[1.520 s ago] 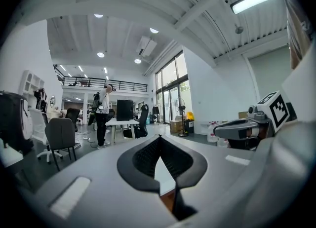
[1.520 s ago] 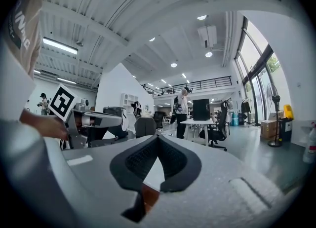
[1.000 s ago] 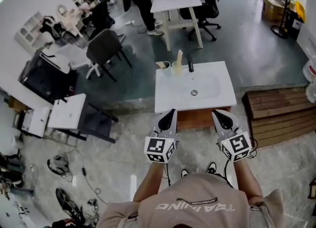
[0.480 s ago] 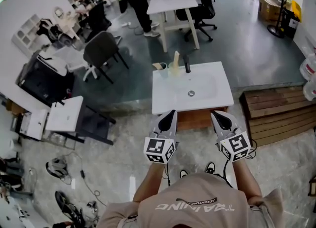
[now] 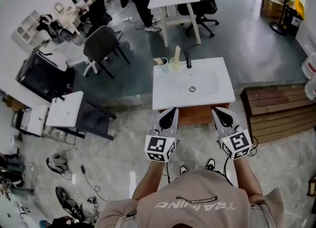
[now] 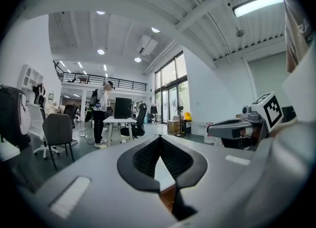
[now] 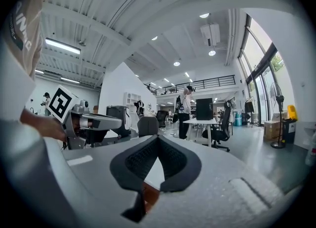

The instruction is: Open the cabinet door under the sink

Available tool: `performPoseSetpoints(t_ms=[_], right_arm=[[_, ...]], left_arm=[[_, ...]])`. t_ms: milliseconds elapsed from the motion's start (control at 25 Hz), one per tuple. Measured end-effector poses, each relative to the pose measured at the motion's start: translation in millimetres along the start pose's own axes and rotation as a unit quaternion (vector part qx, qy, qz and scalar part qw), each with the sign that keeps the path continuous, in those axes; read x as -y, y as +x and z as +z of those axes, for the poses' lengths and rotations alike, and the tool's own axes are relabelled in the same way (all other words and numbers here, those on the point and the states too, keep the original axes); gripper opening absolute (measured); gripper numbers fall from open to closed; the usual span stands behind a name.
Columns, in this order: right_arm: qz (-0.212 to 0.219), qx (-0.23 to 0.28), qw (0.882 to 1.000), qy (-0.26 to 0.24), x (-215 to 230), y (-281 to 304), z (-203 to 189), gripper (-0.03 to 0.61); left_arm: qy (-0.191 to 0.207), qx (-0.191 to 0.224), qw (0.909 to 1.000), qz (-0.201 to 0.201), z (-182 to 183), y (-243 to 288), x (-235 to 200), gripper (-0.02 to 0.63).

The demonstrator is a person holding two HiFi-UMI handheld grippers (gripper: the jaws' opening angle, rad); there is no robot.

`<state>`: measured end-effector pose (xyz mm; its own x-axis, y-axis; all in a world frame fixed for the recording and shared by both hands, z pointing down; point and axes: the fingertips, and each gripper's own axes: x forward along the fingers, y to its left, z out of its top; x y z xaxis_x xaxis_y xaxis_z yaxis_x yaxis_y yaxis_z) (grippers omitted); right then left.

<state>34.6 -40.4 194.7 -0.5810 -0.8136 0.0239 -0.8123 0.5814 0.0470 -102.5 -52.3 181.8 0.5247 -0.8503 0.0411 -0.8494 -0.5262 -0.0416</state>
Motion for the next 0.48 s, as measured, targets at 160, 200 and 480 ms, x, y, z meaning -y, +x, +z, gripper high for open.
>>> performPoseSetpoints(t_ms=[160, 200, 480], right_arm=[[0.001, 0.003, 1.0, -0.005, 0.6, 0.5, 2.3, 0.0], [0.001, 0.003, 1.0, -0.006, 1.5, 0.0, 3.1, 0.0], [-0.001, 0.01, 1.0, -0.008, 6.2, -0.6, 8.6, 0.0]], left_arm=[[0.006, 0.004, 1.0, -0.001, 5.7, -0.4, 0.9, 0.017], [0.008, 0.005, 1.0, -0.001, 7.1, 0.0, 1.9, 0.017], [0.009, 0.003, 0.9999, -0.007, 11.4, 1.2, 3.6, 0.017]])
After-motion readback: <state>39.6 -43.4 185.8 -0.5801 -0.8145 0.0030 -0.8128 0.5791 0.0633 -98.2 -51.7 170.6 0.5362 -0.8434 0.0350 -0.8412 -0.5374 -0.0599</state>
